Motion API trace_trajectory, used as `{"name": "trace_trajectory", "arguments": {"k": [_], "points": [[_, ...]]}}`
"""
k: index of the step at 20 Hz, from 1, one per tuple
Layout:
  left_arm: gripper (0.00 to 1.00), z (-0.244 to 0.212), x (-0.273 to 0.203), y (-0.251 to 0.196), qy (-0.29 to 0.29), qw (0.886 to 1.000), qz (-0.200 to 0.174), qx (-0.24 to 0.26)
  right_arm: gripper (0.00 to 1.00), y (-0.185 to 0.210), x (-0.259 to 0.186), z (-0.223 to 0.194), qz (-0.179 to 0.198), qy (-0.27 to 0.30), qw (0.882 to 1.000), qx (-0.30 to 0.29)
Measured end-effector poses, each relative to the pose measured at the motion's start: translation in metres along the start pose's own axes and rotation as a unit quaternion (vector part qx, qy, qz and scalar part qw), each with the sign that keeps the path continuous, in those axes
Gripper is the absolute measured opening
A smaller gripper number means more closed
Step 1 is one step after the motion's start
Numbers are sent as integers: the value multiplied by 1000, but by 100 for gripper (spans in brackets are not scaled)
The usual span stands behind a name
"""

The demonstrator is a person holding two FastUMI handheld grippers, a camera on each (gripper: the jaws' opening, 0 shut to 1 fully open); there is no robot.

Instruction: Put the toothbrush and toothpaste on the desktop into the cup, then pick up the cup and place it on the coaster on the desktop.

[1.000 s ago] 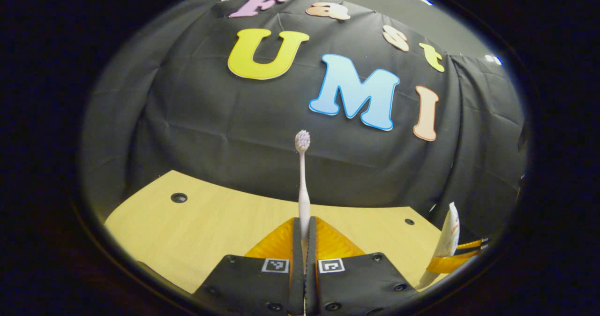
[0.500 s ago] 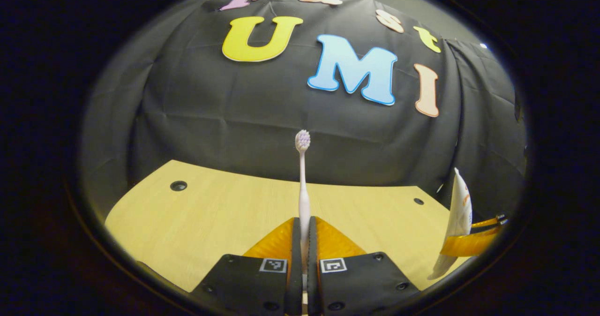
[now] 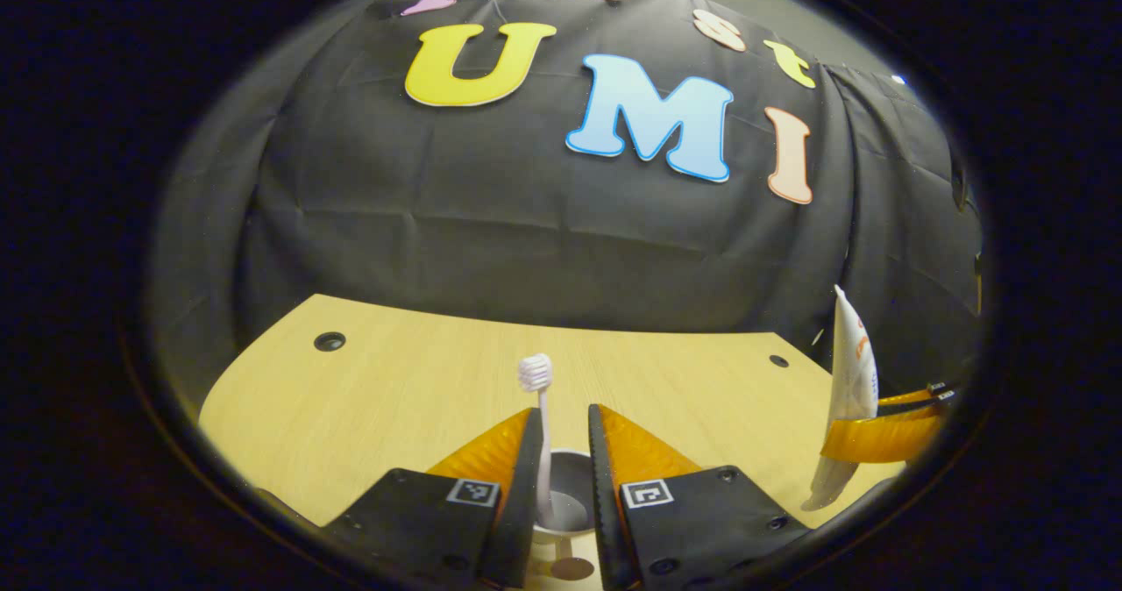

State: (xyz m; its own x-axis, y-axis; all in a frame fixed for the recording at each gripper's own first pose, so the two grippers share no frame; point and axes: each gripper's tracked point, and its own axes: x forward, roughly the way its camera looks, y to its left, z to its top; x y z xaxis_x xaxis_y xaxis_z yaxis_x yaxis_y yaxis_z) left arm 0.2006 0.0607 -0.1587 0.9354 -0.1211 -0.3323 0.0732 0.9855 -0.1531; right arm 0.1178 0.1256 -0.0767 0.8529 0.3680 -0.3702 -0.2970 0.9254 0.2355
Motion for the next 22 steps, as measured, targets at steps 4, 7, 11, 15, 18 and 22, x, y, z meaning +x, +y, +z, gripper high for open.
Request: {"name": "trace_trajectory", "arguments": {"k": [4, 7, 11, 15, 18, 22], "points": [[74, 5, -7, -1, -7, 1000, -1, -3, 21, 7, 5, 7, 7, -5, 1000, -4], [81, 13, -12, 2, -17, 1000, 6, 5, 21, 17, 11, 18, 18, -15, 1000, -4], [87, 19, -21, 9, -22, 1000, 14, 13, 21, 32, 22, 34, 35, -32, 999, -11], [87, 25, -34, 20, -28, 999, 24, 14, 21, 48, 36, 43, 53, -40, 998, -10], [87, 32, -43, 32, -33, 999, 37, 5, 21, 61, 44, 50, 68, -50, 996, -14], [87, 38, -58, 51, -40, 998, 56, -5, 21, 78, 58, 58, 97, -67, 993, -10]]}}
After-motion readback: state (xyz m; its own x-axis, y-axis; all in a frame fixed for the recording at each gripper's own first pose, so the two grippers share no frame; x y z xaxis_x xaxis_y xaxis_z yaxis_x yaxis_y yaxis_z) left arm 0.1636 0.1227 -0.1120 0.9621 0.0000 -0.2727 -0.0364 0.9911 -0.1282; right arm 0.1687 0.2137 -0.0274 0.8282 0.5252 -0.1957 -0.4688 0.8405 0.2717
